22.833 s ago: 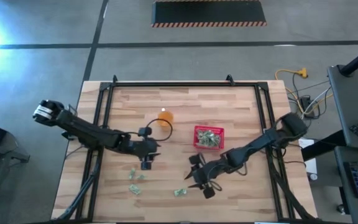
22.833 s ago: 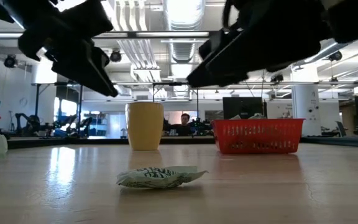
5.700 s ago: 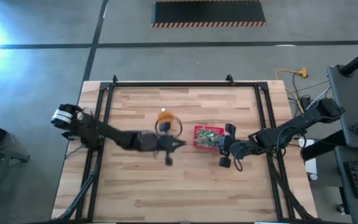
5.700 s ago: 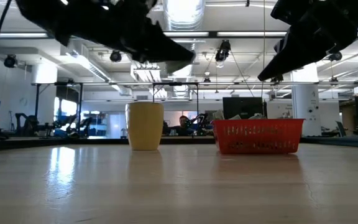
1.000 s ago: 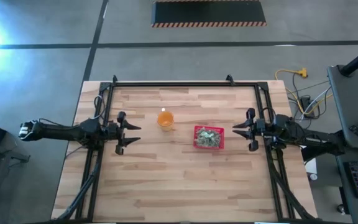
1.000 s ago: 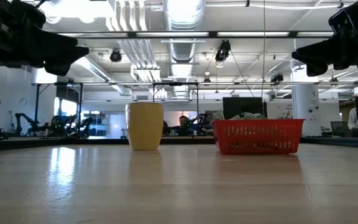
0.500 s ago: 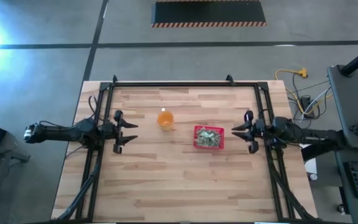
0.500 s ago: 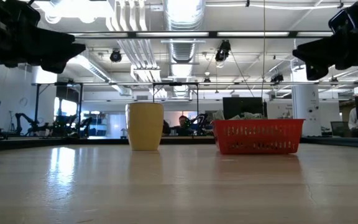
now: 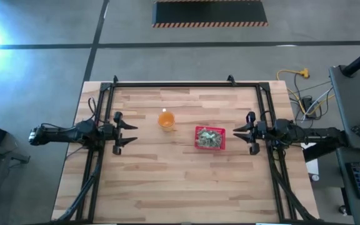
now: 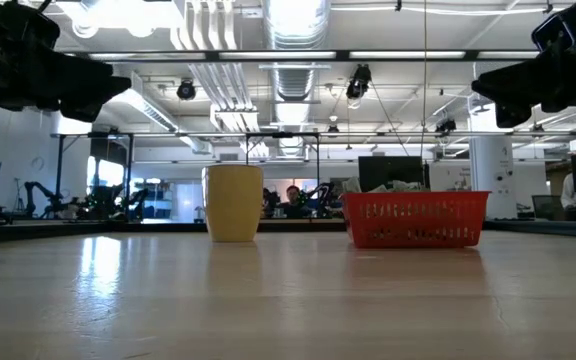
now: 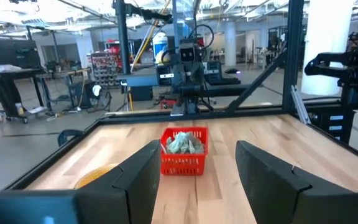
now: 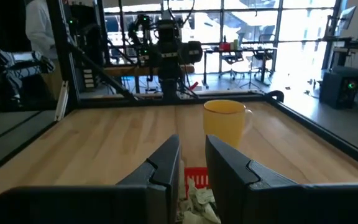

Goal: Pick and place Stevia / Truvia into bins
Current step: Return to Home Position

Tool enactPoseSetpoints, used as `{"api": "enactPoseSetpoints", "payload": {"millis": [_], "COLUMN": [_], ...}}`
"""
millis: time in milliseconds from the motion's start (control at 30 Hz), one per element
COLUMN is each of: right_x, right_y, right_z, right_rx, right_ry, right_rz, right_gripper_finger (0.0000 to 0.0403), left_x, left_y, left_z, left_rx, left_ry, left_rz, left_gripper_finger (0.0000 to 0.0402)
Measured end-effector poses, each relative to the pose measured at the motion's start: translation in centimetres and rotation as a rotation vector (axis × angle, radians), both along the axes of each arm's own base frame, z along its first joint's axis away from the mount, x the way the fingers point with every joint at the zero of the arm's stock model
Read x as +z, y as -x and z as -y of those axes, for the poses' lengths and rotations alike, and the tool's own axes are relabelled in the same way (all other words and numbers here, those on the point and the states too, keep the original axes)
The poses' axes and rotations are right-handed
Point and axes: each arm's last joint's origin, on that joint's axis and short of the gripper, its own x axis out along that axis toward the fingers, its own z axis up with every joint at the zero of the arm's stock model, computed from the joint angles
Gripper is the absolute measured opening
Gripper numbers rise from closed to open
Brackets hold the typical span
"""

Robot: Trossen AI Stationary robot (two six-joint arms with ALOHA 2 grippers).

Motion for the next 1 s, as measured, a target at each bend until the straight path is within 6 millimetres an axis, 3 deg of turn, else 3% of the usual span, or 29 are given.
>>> {"api": "enactPoseSetpoints", "payload": {"millis": [1000], "right_x": [-0.29], "right_y": [-0.24], "right_z": [-0.01], "right_rx": [0.003], "right_ry": [-0.03], "right_rz": [-0.038], "right_gripper_finger": [0.0068], "left_x": [-0.41], "left_y": [-0.4], "left_z": [-0.03], "left_rx": [0.017], "left_ry": [0.004], "left_rz": [-0.053], "left_gripper_finger": [0.0192]}}
